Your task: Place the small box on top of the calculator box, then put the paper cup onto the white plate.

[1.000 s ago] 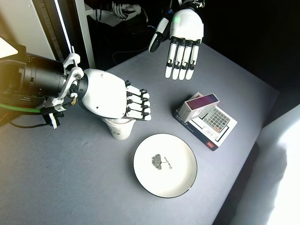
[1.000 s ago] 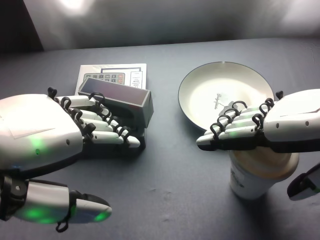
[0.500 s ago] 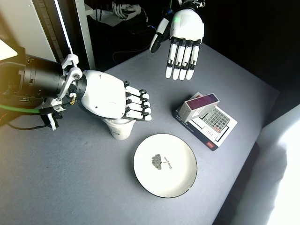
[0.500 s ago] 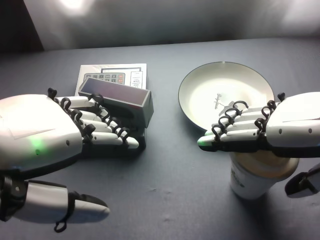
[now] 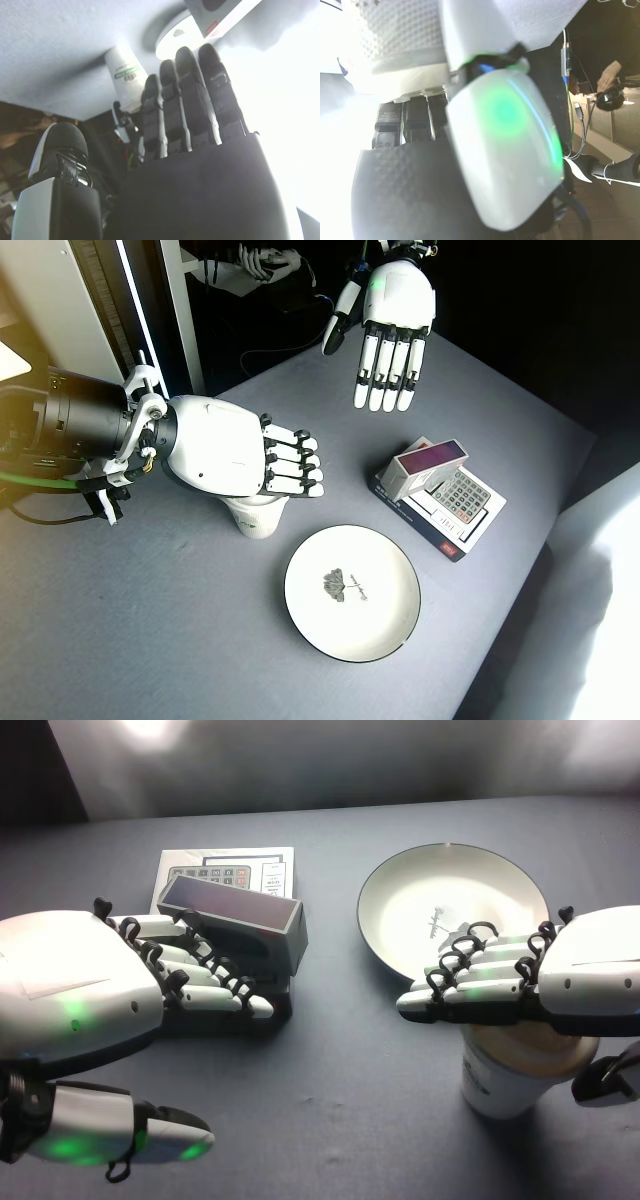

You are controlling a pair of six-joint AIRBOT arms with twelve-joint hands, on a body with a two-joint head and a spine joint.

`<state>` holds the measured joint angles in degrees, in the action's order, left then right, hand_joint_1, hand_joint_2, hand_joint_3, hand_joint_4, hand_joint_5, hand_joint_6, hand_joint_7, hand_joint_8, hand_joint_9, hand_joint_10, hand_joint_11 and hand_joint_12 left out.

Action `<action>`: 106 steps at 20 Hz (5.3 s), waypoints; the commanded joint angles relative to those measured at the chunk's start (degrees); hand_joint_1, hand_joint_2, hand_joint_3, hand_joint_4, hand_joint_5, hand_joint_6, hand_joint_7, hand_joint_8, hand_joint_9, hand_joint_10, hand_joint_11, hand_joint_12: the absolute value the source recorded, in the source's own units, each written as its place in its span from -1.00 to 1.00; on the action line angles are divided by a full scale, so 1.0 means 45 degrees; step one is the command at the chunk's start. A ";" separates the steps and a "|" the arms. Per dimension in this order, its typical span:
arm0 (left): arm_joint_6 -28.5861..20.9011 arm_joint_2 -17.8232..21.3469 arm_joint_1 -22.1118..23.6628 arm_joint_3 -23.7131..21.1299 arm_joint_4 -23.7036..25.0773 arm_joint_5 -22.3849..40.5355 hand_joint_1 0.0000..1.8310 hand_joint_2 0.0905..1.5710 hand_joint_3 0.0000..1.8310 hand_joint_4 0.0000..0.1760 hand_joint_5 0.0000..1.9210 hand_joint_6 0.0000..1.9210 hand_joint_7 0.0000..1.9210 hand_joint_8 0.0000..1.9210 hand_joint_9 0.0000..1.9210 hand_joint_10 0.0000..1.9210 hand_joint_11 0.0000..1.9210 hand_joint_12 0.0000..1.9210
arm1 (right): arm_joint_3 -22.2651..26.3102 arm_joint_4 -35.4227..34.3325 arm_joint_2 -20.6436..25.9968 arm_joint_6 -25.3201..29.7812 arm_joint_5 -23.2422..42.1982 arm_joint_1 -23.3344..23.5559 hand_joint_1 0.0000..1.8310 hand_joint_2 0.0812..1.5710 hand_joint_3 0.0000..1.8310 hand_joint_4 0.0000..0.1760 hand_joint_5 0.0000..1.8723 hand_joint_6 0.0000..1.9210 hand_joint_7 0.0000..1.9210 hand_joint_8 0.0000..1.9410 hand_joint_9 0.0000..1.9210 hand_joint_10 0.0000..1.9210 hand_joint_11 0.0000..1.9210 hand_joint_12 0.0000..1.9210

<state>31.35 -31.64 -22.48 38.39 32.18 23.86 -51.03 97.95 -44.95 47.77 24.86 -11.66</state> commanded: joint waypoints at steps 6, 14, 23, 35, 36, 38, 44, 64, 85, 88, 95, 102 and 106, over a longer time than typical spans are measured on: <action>-0.0055 0.0080 0.0142 0.0020 -0.0167 0.1032 -0.79 0.57 -1.00 -1.00 -0.64 -1.00 -0.59 -1.00 -0.58 -0.99 -0.92 -0.36 | -0.0389 -0.0139 0.0148 0.0445 0.0962 -0.0173 0.62 0.23 -0.99 -1.00 -1.00 -1.00 -1.00 -1.00 -1.00 -1.00 -1.00 -1.00; -0.0055 0.0089 0.0142 0.0058 -0.0143 0.0949 -0.74 0.57 -1.00 -1.00 -0.63 -1.00 -0.58 -1.00 -0.57 -1.00 -0.92 -0.36 | -0.0542 -0.0069 0.0146 0.0070 0.1133 -0.0035 0.65 0.25 -0.99 -1.00 -1.00 -1.00 -1.00 -1.00 -1.00 -1.00 -1.00 -1.00; -0.0056 0.0095 0.0144 0.0158 -0.0109 0.0907 -0.73 0.58 -1.00 -1.00 -0.63 -1.00 -0.59 -1.00 -0.58 -1.00 -0.94 -0.32 | -0.0803 0.0311 0.0146 -0.0184 0.1181 0.0175 0.64 0.29 -0.98 -1.00 -1.00 -1.00 -1.00 -1.00 -1.00 -1.00 -1.00 -1.00; -0.0059 0.0100 0.0183 0.0142 -0.0145 0.0906 -0.71 0.58 -1.00 -1.00 -0.64 -1.00 -0.59 -1.00 -0.58 -1.00 -0.94 -0.31 | -0.0817 0.0312 0.0192 -0.0288 0.1330 0.0158 0.68 0.28 -0.99 -1.00 -1.00 -1.00 -1.00 -1.00 -1.00 -1.00 -1.00 -1.00; -0.0059 0.0099 0.0183 0.0142 -0.0145 0.0906 -0.70 0.58 -1.00 -1.00 -0.63 -0.99 -0.57 -0.99 -0.56 -0.99 -0.93 -0.31 | -0.0817 0.0312 0.0192 -0.0315 0.1334 0.0166 0.69 0.28 -0.99 -1.00 -1.00 -1.00 -1.00 -1.00 -1.00 -1.00 -1.00 -1.00; -0.0059 0.0099 0.0180 0.0161 -0.0144 0.0906 -0.70 0.59 -1.00 -1.00 -0.64 -1.00 -0.59 -1.00 -0.58 -1.00 -0.93 -0.32 | -0.0817 0.0312 0.0192 -0.0335 0.1337 0.0175 0.69 0.28 -0.99 -1.00 -1.00 -1.00 -1.00 -1.00 -1.00 -1.00 -1.00 -1.00; -0.0059 0.0100 0.0204 0.0198 -0.0135 0.0907 -0.71 0.59 -1.00 -1.00 -0.63 -1.00 -0.58 -1.00 -0.57 -1.00 -0.93 -0.31 | -0.0817 0.0311 0.0192 -0.0345 0.1334 0.0198 0.72 0.31 -0.98 -1.00 -1.00 -1.00 -1.00 -1.00 -1.00 -1.00 -1.00 -1.00; -0.0059 0.0105 0.0250 0.0202 -0.0083 0.0888 -0.71 0.60 -1.00 -1.00 -0.59 -1.00 -0.52 -0.99 -0.51 -0.99 -0.86 -0.32 | -0.0814 0.0310 0.0188 -0.0348 0.1325 0.0252 0.80 0.48 -0.94 -1.00 0.00 -0.88 -0.22 0.03 -0.41 0.50 -0.36 0.95; -0.0059 0.0098 0.0306 0.0219 0.0030 0.0889 -0.66 0.60 -1.00 -1.00 -0.54 -1.00 -0.46 -1.00 -0.45 -1.00 -0.86 -0.27 | -0.0813 -0.2978 -0.0008 -0.3362 0.0688 0.1610 0.61 0.45 -1.00 -1.00 -0.08 0.22 -0.07 0.14 -0.26 0.27 -0.26 0.75; -0.0059 0.0090 0.0334 0.0219 0.0044 0.0888 -0.69 0.60 -1.00 -1.00 -0.52 -0.99 -0.43 -0.99 -0.42 -0.99 -0.84 -0.27 | -0.0819 -0.4561 -0.0014 -0.4842 0.0729 0.1794 0.62 0.43 -1.00 -1.00 -0.02 0.13 -0.07 0.08 -0.18 0.23 -0.24 0.74; -0.0059 0.0090 0.0355 0.0230 0.0053 0.0888 -0.68 0.60 -1.00 -1.00 -0.53 -1.00 -0.45 -1.00 -0.45 -1.00 -0.85 -0.31 | -0.1621 -0.6255 -0.0425 -0.5550 0.0561 0.2142 0.61 0.46 -1.00 -1.00 -0.09 0.22 -0.09 0.14 -0.27 0.31 -0.27 0.77; -0.0059 0.0088 0.0383 0.0240 0.0080 0.0880 -0.66 0.61 -1.00 -1.00 -0.55 -1.00 -0.47 -1.00 -0.47 -1.00 -0.85 -0.31 | -0.3126 -0.6164 -0.1597 -0.5130 0.0333 0.2959 0.61 0.47 -1.00 -1.00 -0.10 0.23 -0.09 0.18 -0.30 0.32 -0.29 0.79; -0.0059 0.0081 0.0420 0.0240 0.0080 0.0829 -0.64 0.61 -1.00 -1.00 -0.54 -0.99 -0.46 -0.99 -0.45 -0.99 -0.84 -0.29 | -0.4848 -0.4217 -0.2877 -0.3270 0.0413 0.3577 0.61 0.47 -1.00 -1.00 -0.09 0.21 -0.08 0.17 -0.28 0.31 -0.29 0.79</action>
<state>31.31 -31.64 -21.47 39.29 33.50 22.61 -73.28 81.62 -59.42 33.04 25.19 3.70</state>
